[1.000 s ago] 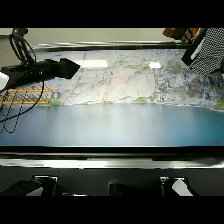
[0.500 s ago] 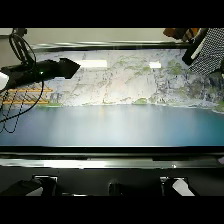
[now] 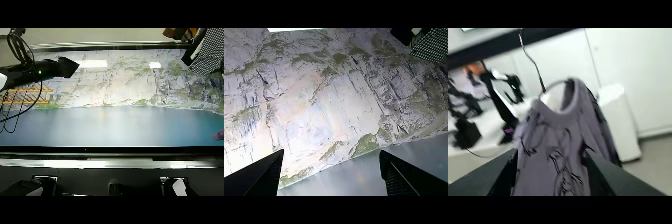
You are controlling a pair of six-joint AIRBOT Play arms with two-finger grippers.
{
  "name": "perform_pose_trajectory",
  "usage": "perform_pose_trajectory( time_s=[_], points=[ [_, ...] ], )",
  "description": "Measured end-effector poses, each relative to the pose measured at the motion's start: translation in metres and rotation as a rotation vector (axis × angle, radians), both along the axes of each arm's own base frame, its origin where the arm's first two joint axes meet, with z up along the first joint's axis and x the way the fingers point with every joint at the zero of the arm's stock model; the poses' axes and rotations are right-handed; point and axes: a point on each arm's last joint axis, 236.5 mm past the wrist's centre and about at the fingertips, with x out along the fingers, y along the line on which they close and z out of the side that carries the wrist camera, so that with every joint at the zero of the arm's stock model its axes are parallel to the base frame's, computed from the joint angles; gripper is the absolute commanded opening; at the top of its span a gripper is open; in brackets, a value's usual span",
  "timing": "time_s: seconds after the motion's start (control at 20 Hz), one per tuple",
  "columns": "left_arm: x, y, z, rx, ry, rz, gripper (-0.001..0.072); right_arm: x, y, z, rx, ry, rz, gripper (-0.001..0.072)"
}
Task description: Fold the clothes and pants, and hang the long-sleeved shirts on hangers.
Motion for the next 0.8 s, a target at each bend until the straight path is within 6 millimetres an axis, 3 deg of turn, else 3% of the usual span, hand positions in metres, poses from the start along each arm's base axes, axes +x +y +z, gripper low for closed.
perform_pose_trajectory(
  time_s=[0.1, 0.2, 0.3, 0.4, 0.5, 0.6, 0.7, 0.8],
  points=[
    [0.000, 0.002, 0.001, -0.002, -0.002, 0.005, 0.0718, 0.017, 0.013, 0.012, -0.043, -0.030, 0.101, 0.0502],
    [0.000, 0.005, 0.004, -0.008, -0.004, 0.013, 0.0718, 0.054, 0.025, 0.014, -0.051, -0.038, 0.265, 0.0482],
    [0.000, 0.009, 0.008, -0.018, -0.006, 0.027, 0.0718, 0.115, 0.042, 0.004, -0.015, -0.016, 0.501, 0.0481],
    [-0.001, 0.016, 0.013, -0.023, -0.015, 0.040, 0.0717, 0.192, 0.073, -0.024, 0.054, 0.065, 0.771, 0.0476],
    [-0.002, 0.025, 0.017, -0.021, -0.016, 0.056, 0.0709, 0.268, 0.122, -0.068, 0.123, 0.226, 1.026, 0.0349],
    [-0.007, 0.037, 0.012, -0.001, 0.014, 0.067, 0.0709, 0.328, 0.180, -0.131, 0.194, 0.456, 1.237, 0.0348],
    [-0.015, 0.055, -0.004, 0.059, 0.081, 0.084, 0.0709, 0.362, 0.237, -0.204, 0.266, 0.708, 1.400, 0.0348],
    [-0.027, 0.079, -0.028, 0.149, 0.167, 0.117, 0.0709, 0.369, 0.289, -0.277, 0.341, 0.950, 1.523, 0.0347]
  ],
)
